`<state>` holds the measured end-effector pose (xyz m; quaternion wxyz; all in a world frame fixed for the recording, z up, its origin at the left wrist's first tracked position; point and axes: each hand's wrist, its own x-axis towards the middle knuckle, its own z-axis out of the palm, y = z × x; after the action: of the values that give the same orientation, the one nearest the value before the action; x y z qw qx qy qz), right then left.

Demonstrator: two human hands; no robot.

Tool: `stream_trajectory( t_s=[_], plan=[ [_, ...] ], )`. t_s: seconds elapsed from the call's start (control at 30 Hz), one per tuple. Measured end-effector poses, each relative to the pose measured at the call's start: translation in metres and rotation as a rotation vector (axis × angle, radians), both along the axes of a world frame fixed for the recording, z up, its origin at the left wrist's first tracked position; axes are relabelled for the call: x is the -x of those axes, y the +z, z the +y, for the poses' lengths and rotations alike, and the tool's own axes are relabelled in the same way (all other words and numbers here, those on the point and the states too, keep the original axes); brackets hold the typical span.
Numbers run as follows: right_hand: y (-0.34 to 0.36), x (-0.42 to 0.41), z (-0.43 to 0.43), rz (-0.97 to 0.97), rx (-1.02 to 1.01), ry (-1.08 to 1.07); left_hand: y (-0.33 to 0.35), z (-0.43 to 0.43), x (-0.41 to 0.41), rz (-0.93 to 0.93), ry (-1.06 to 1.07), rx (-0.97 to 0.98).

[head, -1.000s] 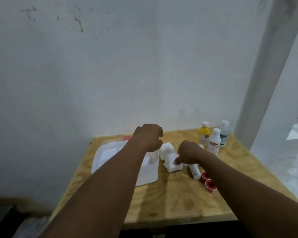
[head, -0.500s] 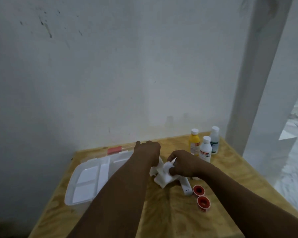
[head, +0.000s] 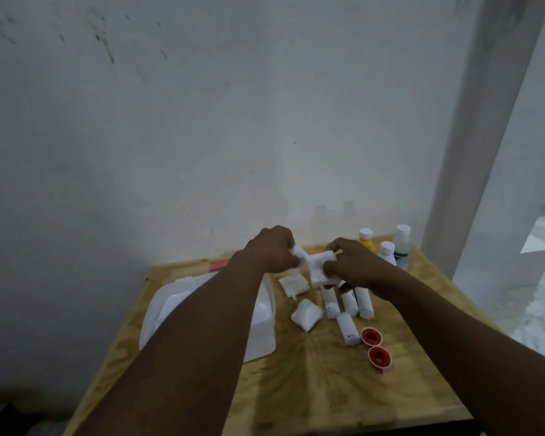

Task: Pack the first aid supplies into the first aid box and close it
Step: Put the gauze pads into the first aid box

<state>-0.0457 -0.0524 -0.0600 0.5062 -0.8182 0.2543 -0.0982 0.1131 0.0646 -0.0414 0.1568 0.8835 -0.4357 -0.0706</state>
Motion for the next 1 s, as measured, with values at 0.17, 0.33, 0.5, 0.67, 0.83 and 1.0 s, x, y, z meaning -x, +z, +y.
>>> stream_trajectory(
  t_s=[0.17, 0.33, 0.5, 0.67, 0.83, 1.0],
  plan=[
    [0.027, -0.009, 0.017, -0.103, 0.039, -0.043, 0.029, 0.035, -0.007, 0.104, 0.071, 0.278],
    [0.052, -0.031, 0.051, -0.178, -0.056, -0.001, 0.057, 0.091, -0.019, 0.302, 0.199, 0.411],
    [0.062, -0.058, 0.115, -0.123, -0.160, 0.191, 0.062, 0.171, -0.040, 0.363, 0.374, 0.440],
    [0.049, -0.083, 0.171, -0.094, 0.053, 0.313, 0.052, 0.228, -0.050, 0.357, 0.495, 0.486],
    [0.028, -0.095, 0.204, -0.064, 0.273, 0.395, 0.036, 0.247, -0.053, 0.403, 0.511, 0.448],
    [0.010, -0.103, 0.210, -0.011, 0.462, 0.415, 0.025, 0.243, -0.060, 0.408, 0.498, 0.415]
  ],
)
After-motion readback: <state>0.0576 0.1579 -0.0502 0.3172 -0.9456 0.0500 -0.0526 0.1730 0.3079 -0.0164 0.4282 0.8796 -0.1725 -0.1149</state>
